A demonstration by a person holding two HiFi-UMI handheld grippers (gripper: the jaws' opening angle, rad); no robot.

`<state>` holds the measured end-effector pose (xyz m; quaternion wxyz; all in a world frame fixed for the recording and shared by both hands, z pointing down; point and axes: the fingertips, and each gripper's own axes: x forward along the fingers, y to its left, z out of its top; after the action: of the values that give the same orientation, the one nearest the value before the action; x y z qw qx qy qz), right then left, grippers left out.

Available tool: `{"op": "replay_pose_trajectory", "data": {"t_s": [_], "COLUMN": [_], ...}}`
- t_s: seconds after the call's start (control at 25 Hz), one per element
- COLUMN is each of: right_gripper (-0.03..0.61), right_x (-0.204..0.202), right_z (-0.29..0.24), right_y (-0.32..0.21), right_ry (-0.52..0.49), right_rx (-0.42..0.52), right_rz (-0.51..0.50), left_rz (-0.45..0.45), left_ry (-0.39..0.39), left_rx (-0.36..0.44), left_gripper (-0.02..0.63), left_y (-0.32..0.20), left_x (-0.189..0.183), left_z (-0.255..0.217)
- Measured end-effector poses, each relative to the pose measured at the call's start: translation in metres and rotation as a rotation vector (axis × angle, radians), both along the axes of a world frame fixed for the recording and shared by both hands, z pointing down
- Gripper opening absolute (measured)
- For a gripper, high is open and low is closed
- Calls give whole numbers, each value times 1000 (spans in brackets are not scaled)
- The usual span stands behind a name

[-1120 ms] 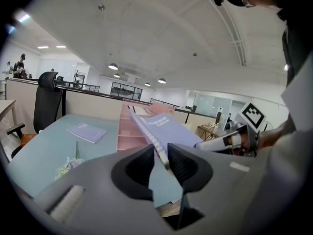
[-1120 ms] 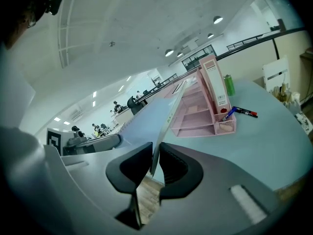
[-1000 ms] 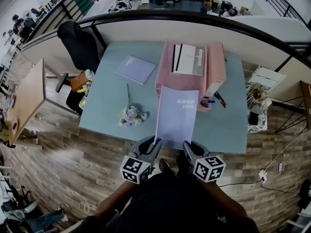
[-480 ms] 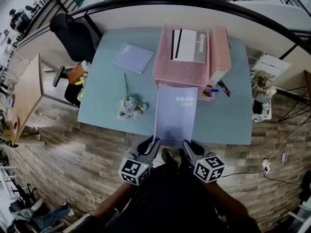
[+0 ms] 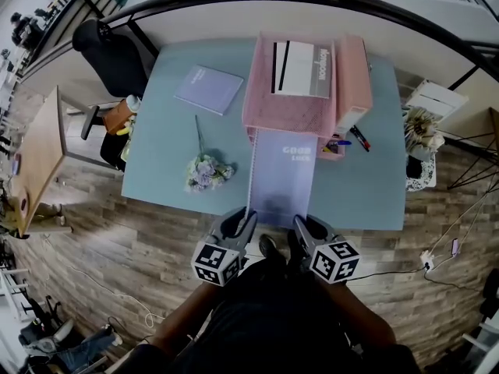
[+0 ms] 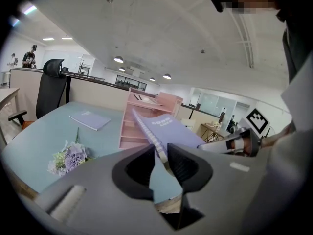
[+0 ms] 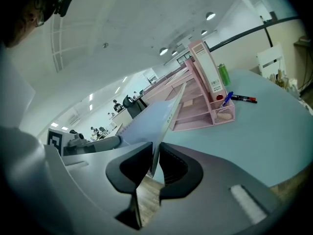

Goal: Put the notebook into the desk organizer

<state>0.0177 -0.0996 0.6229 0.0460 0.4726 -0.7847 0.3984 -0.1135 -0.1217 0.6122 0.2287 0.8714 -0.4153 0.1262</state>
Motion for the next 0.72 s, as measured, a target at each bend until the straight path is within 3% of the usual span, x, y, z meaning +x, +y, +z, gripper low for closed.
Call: {"op": "replay_pose_trajectory", "data": {"t_s": [0.72], "right_gripper": [41], "right_x": [24], "right_z": [15], "right_y": [-85], "right_ry": [8], "right_rx": [-17], "right_rz": [58], "left_rz": [-82], "left_ry": [33], "left_rx": [-107], "left_gripper": [146], "left_y": [-88], "left_x": [14], "left_z": [33]}}
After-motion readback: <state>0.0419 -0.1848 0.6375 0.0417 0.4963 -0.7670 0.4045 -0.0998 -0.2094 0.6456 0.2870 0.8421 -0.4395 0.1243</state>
